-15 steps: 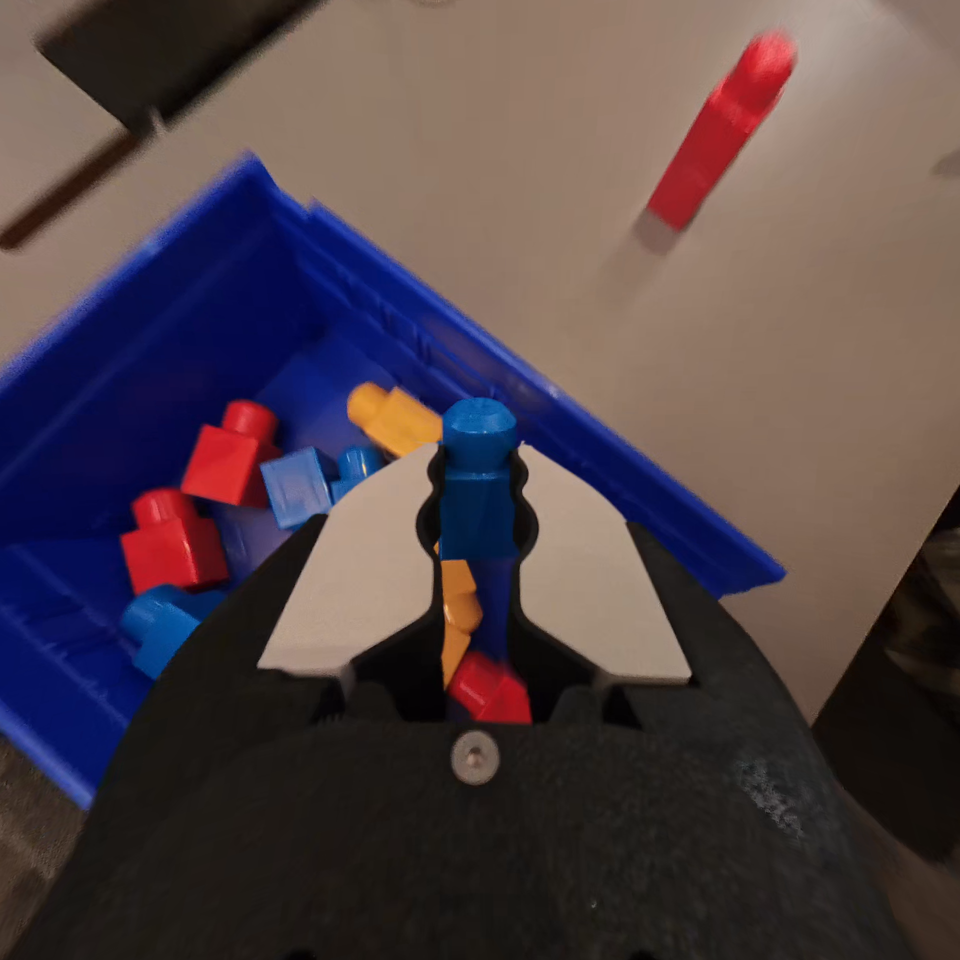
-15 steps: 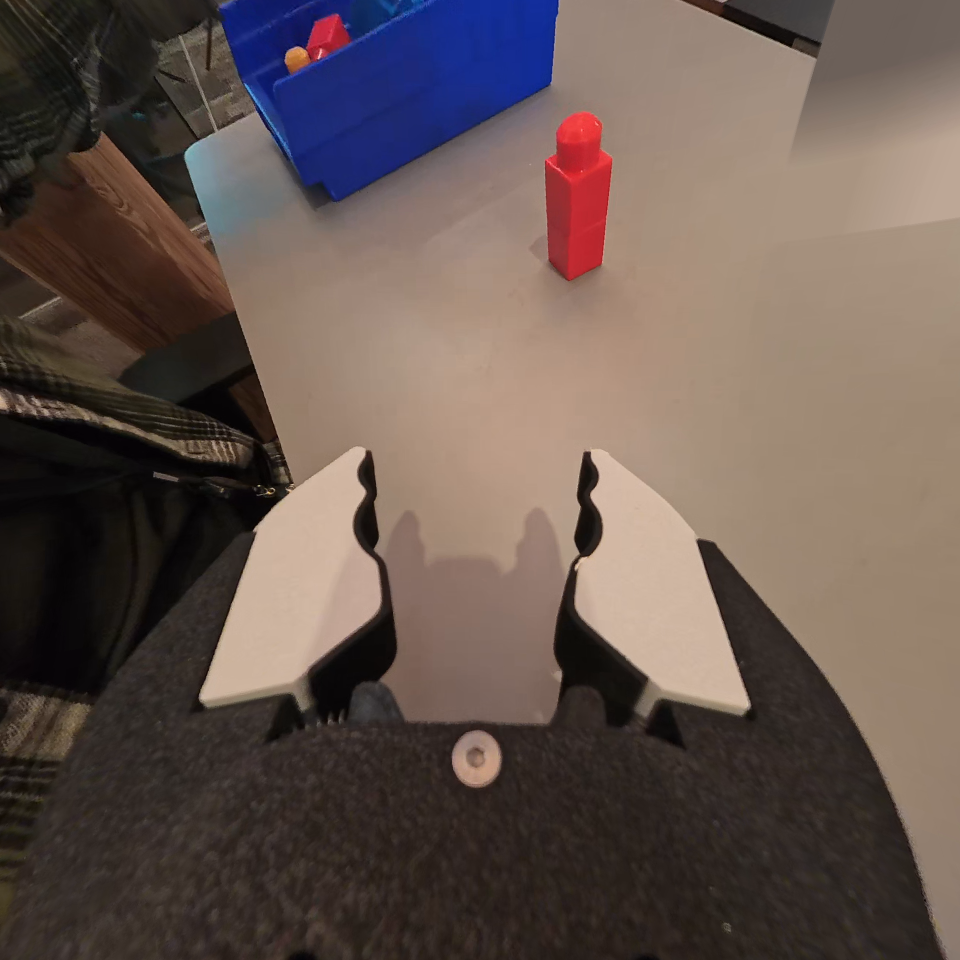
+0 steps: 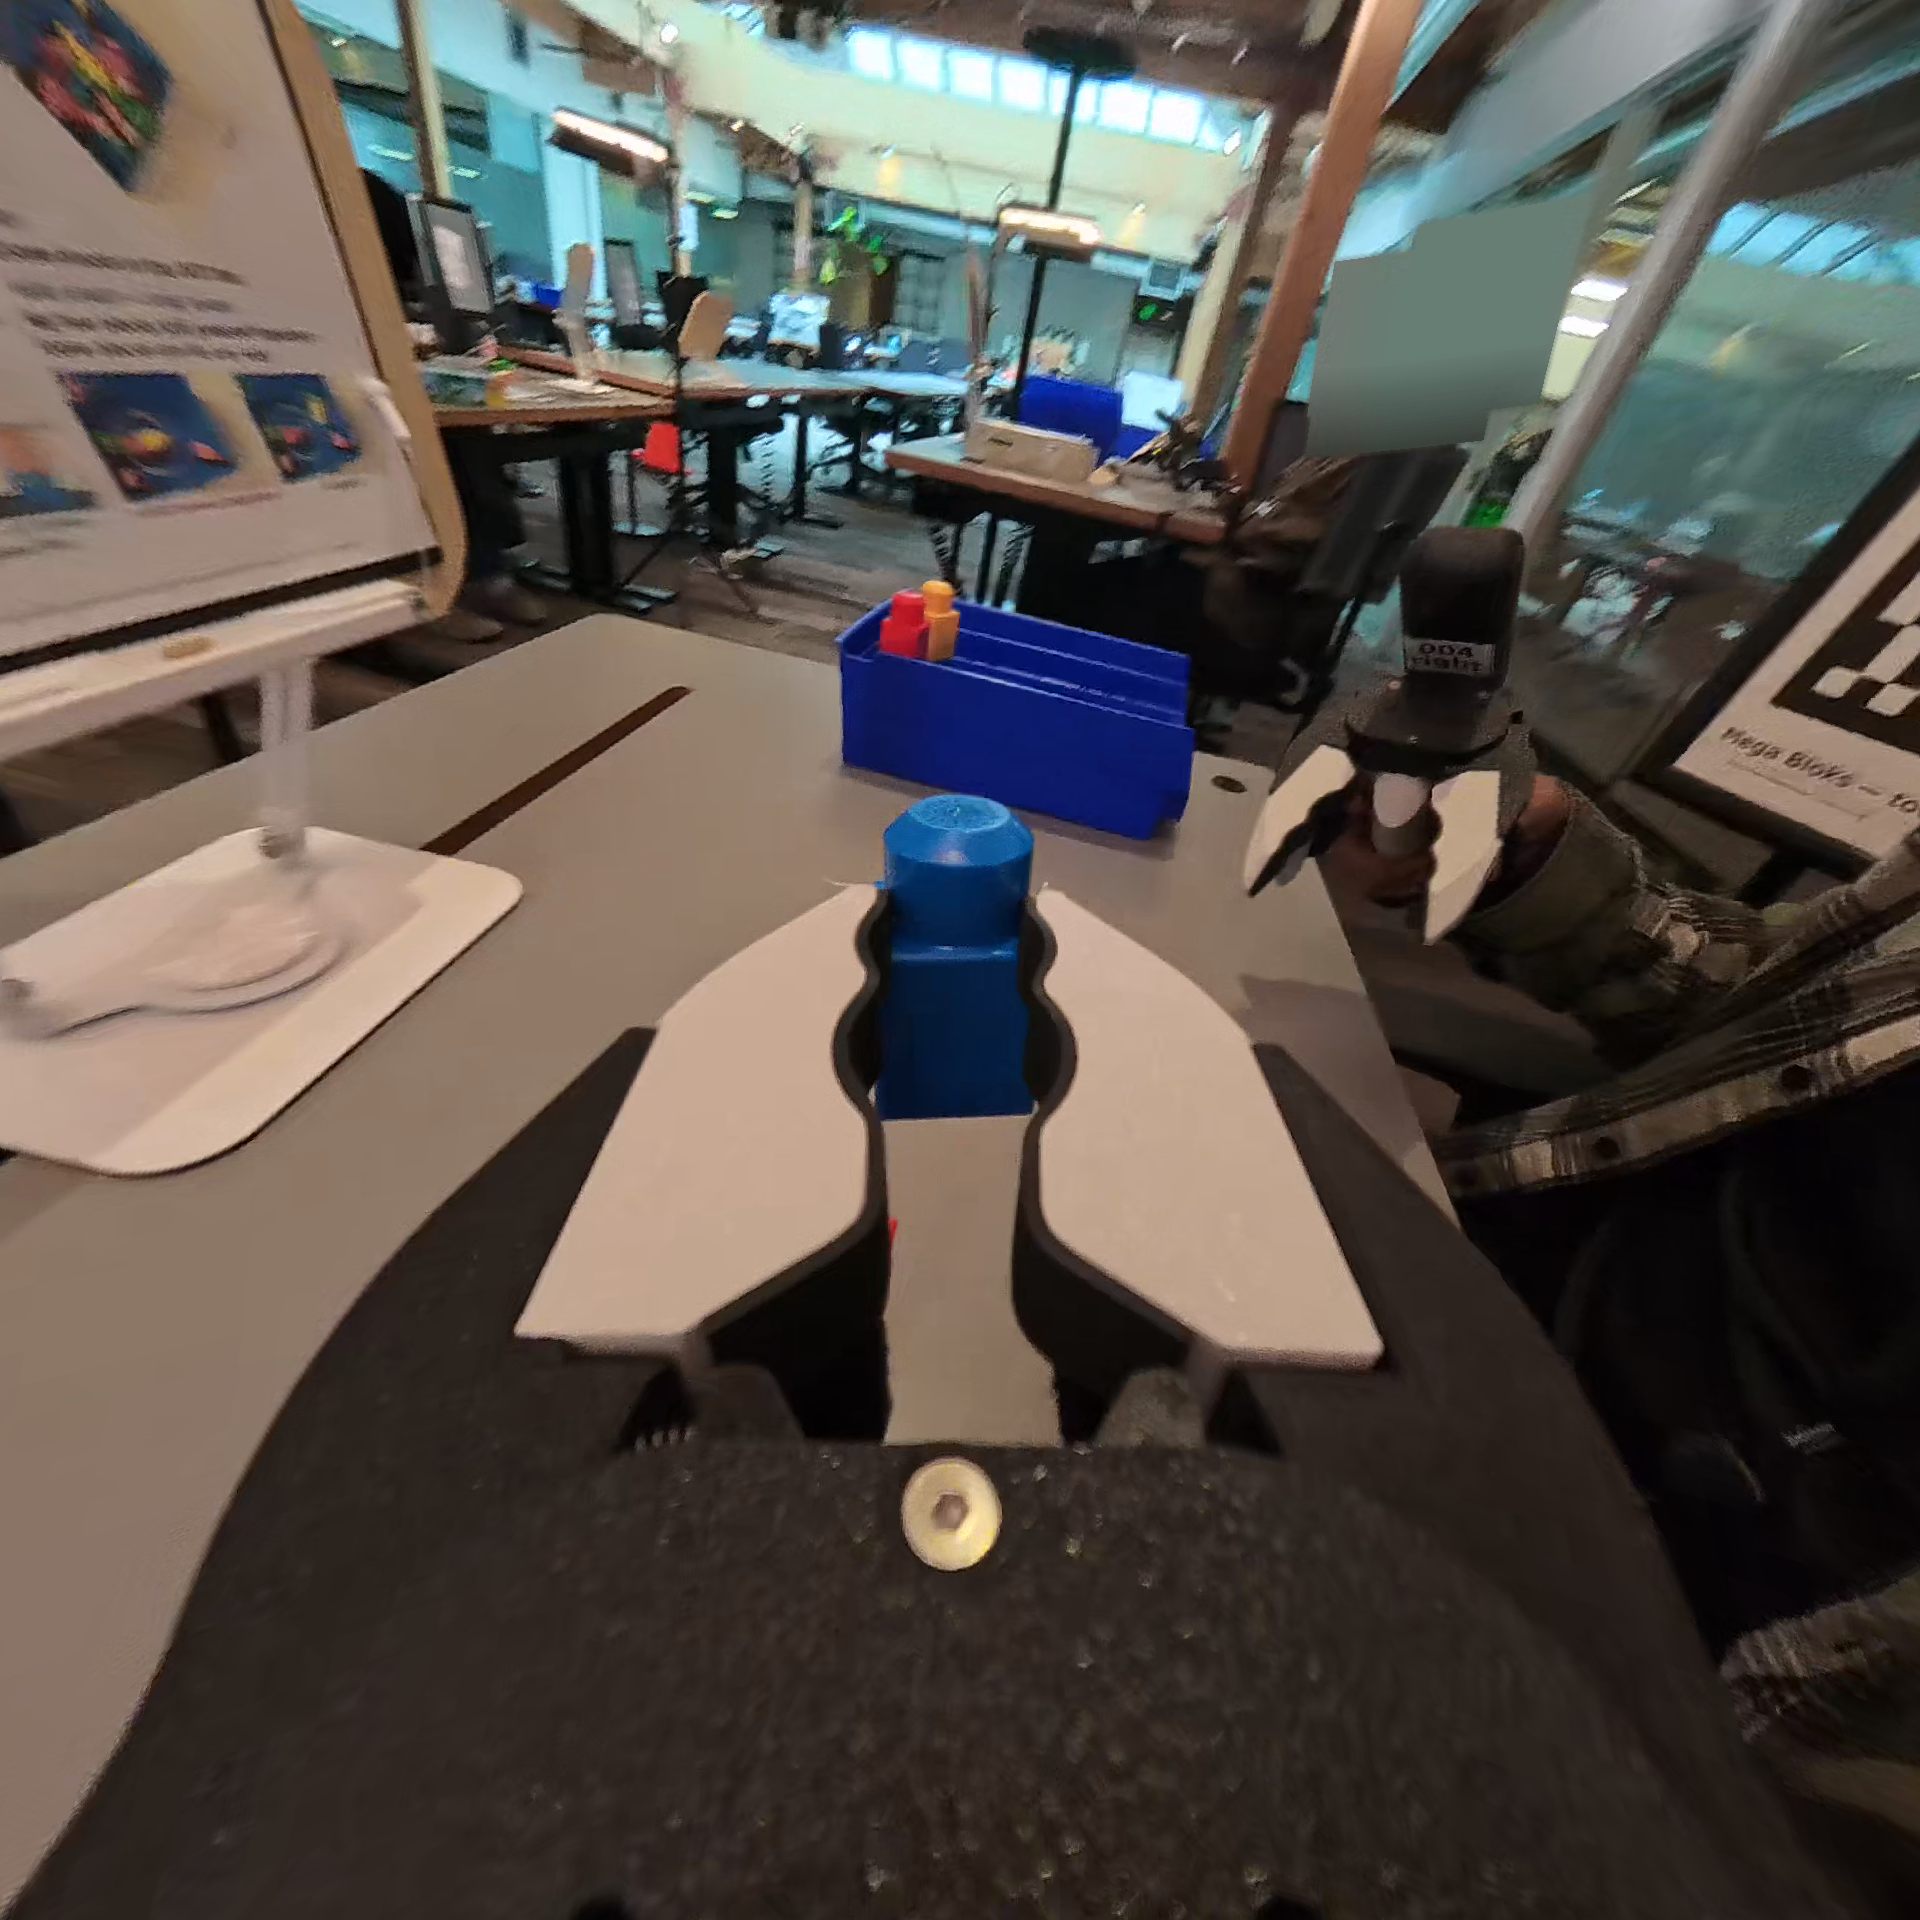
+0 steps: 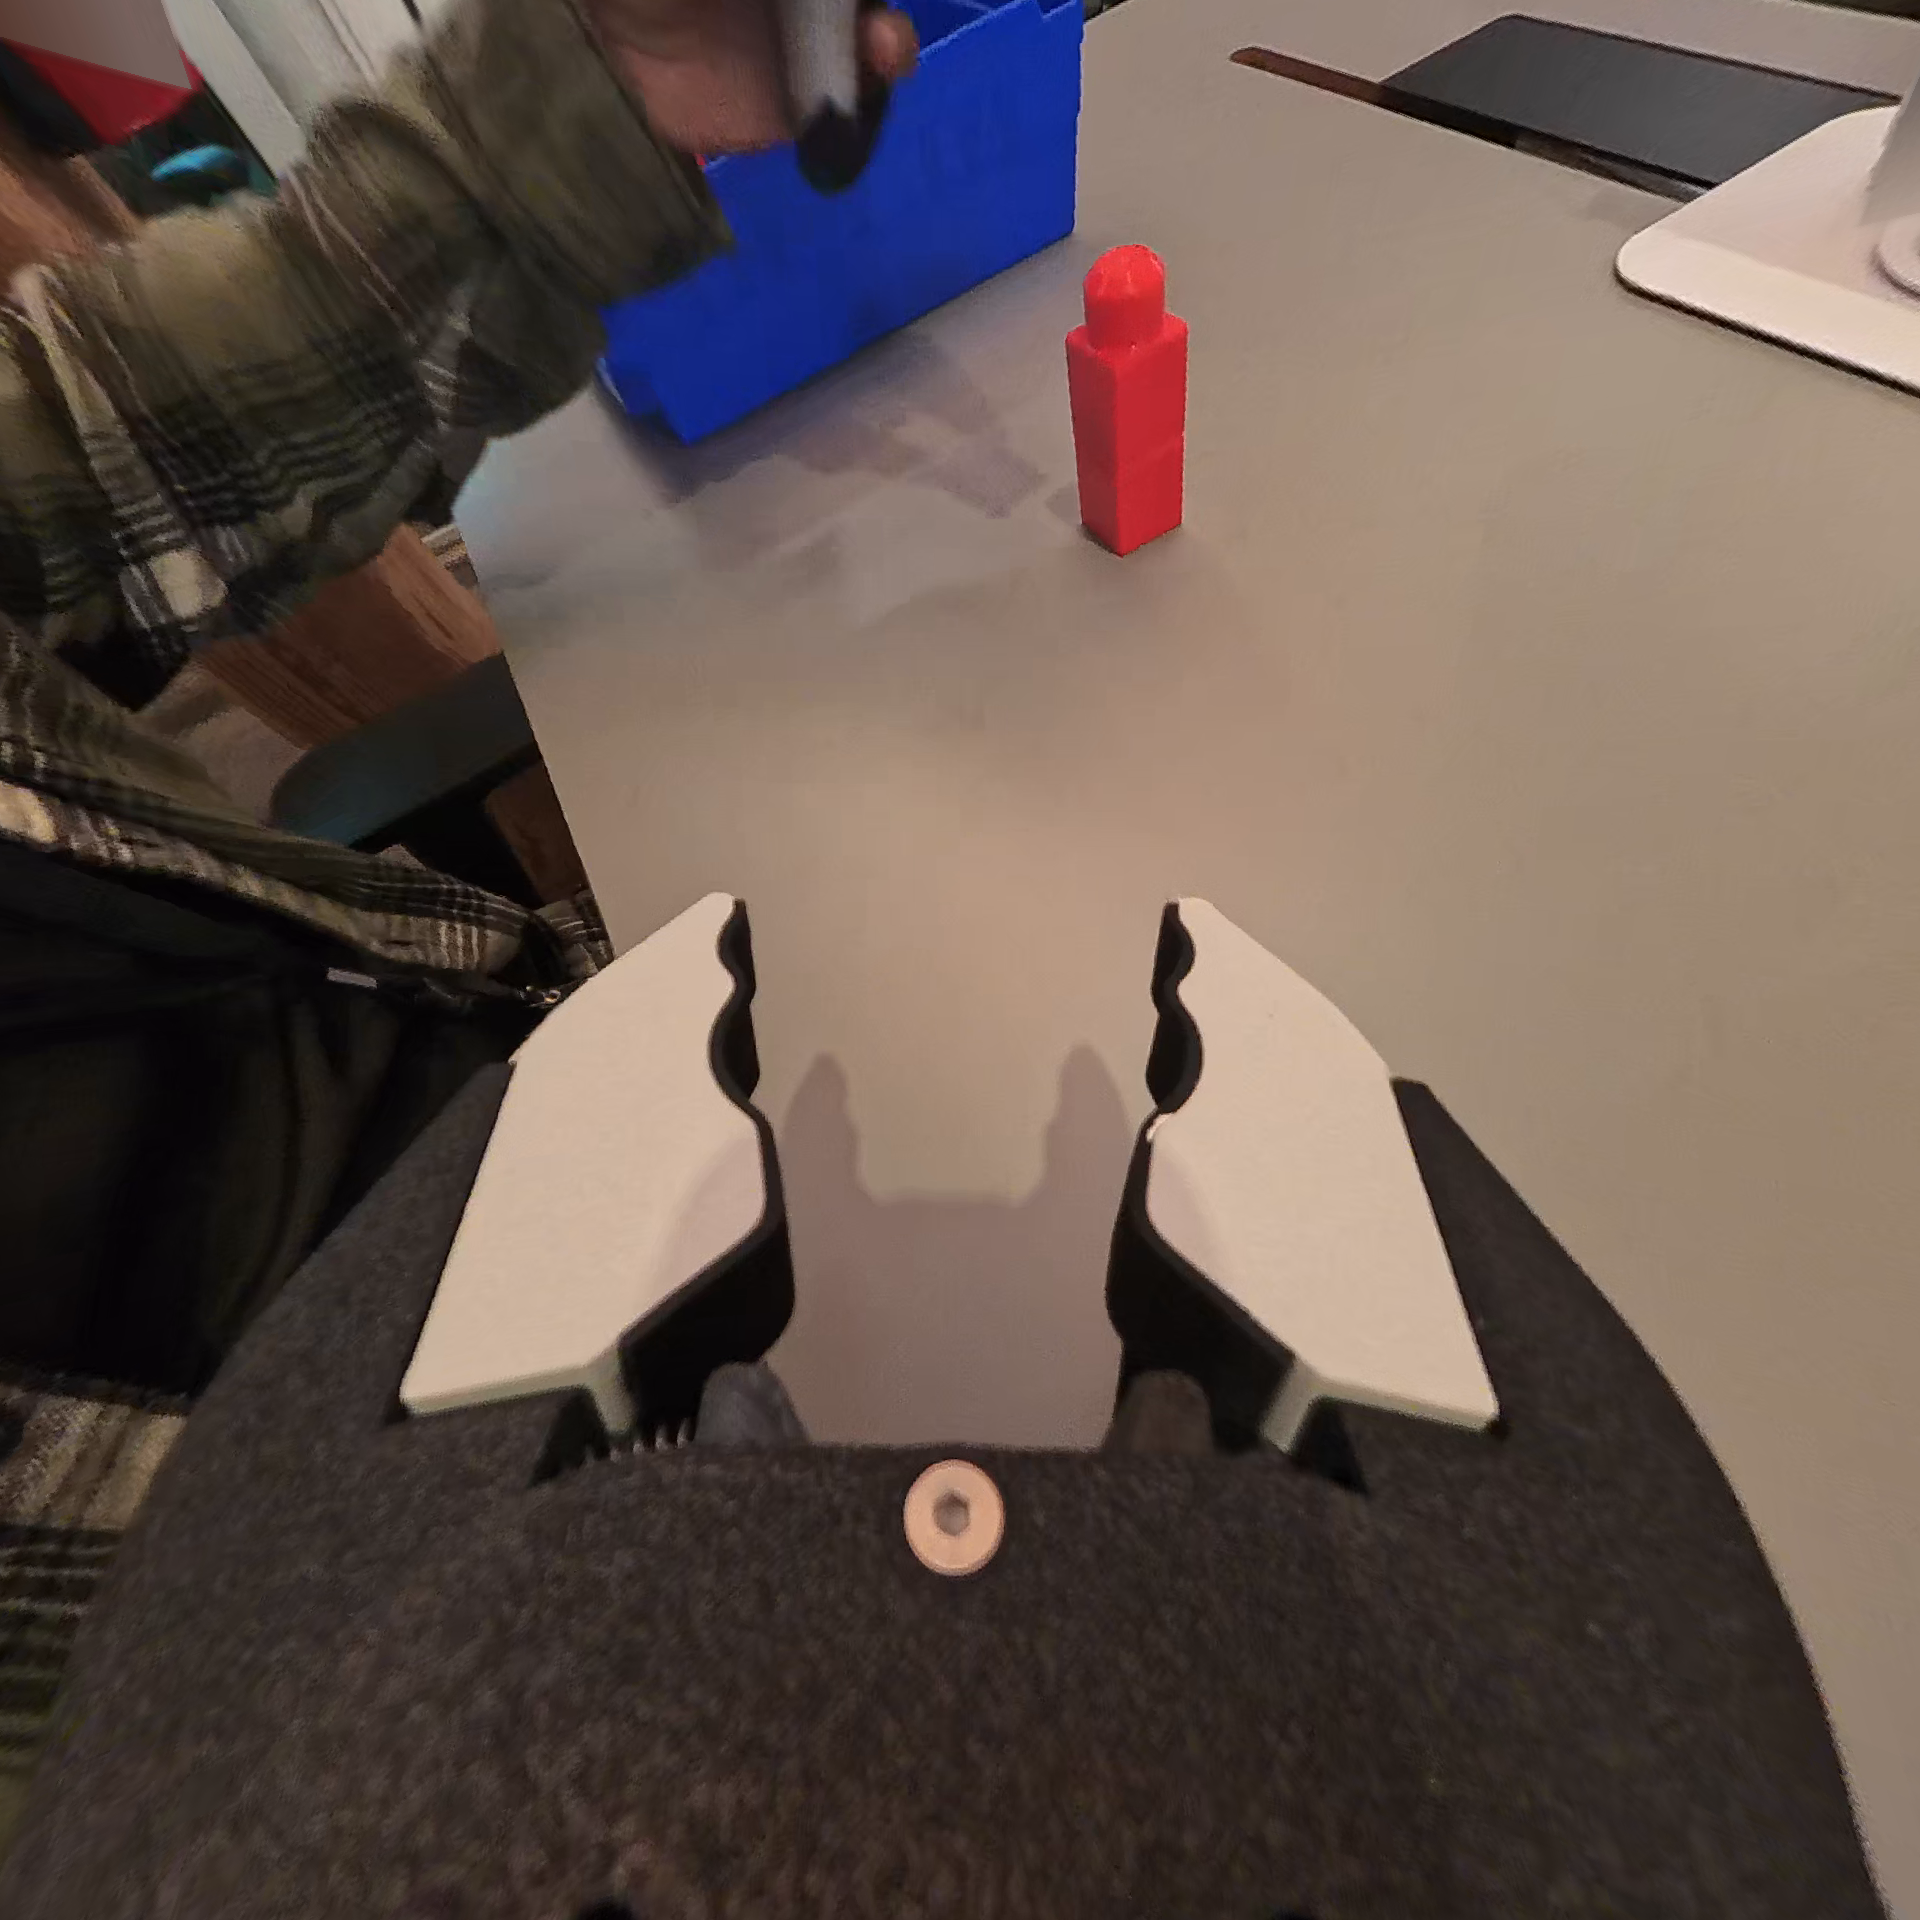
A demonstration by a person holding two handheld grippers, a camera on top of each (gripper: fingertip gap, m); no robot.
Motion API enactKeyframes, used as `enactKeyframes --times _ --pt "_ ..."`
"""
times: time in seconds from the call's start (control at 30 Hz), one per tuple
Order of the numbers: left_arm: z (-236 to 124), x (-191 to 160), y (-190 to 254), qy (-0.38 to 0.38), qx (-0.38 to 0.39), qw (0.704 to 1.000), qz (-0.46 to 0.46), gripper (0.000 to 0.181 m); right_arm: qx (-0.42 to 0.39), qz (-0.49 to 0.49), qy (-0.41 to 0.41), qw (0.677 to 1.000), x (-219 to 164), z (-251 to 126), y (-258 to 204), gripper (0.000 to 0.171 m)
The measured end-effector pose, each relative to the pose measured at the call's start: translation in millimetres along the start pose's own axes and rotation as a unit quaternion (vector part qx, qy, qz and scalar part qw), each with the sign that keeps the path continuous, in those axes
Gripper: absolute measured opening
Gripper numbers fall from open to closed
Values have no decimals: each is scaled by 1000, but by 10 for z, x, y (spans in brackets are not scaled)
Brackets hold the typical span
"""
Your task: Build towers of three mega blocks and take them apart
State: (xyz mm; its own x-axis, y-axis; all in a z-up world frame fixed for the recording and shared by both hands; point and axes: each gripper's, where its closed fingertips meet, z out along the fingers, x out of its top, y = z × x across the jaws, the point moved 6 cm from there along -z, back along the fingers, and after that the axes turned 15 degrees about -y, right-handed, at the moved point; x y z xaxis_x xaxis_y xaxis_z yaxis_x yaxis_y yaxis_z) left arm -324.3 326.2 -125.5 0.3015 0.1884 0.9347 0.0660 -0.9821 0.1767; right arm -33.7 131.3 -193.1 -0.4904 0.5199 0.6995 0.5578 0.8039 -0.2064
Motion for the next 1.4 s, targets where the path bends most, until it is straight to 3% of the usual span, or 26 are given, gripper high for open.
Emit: enactKeyframes --times 0.23,0.6,0.83,1.03,1.07,1.1,1.17,1.3,1.4 --pt "251 -429 -274 14 -22 1000 -7 22 -11 8 14 1000 -90 -144 19 73" --pt "311 -664 -409 24 -98 995 -18 22 -6 8 10 1000 -95 -108 25 72" --pt "294 -812 -485 30 -104 994 -18 22 -9 11 9 1000 -91 -116 45 72" --pt "236 -779 -455 -17 -60 998 29 19 -4 11 6 1000 -88 -75 50 72" --pt "229 -775 -449 -36 -47 998 37 18 -3 11 5 1000 -89 -67 51 72" --pt "233 -819 -464 -78 -23 995 50 0 -3 11 5 1000 -91 -63 50 72" --pt "299 -933 -488 -156 6 985 68 0 -3 10 4 1000 -95 -66 47 72" --pt "195 -772 -547 -112 39 992 50 0 7 14 19 1000 -75 -107 59 73" --pt "180 -785 -613 -125 62 990 20 0 -4 17 22 1000 -57 -109 138 73"
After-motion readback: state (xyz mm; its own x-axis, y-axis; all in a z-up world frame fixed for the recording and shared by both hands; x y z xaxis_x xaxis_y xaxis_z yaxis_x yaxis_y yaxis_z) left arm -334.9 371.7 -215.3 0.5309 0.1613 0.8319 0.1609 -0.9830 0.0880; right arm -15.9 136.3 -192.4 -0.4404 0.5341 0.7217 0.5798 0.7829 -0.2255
